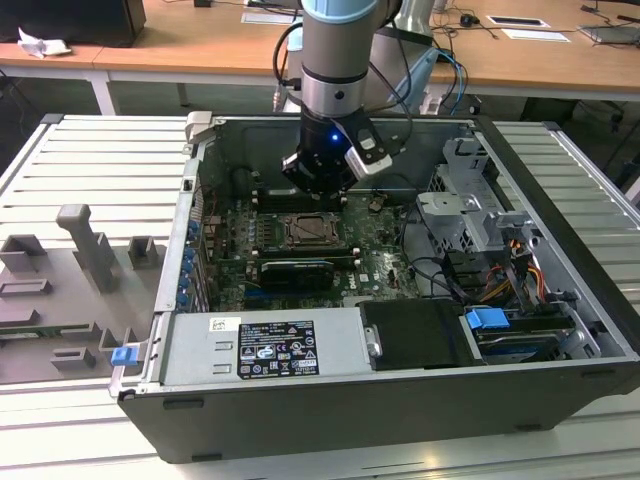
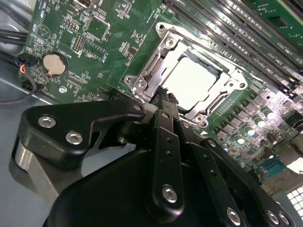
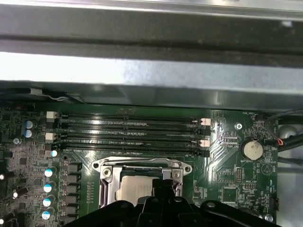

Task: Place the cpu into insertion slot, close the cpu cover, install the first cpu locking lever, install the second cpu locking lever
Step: 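Install the second cpu locking lever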

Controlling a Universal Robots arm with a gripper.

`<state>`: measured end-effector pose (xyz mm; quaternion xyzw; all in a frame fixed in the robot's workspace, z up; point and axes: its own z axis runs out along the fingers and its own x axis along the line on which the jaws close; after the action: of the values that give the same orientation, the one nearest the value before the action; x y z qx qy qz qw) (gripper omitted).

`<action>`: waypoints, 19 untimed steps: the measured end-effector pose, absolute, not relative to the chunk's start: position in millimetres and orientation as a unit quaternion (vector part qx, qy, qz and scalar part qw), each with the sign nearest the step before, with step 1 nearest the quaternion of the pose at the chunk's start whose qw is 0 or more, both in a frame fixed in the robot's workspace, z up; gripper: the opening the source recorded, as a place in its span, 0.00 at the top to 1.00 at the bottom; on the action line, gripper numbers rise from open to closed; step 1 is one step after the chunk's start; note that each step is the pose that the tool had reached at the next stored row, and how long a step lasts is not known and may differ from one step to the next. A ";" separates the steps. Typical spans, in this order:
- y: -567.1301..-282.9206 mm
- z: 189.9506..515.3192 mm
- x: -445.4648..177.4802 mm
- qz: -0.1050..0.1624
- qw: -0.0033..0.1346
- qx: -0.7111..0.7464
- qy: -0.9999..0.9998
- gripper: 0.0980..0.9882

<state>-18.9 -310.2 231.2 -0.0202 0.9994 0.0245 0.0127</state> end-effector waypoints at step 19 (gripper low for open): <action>-356.1 239.0 -19.2 0.025 0.013 -0.020 0.999 0.99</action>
<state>-19.2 -356.1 239.0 -0.0204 0.9994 0.0248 0.0127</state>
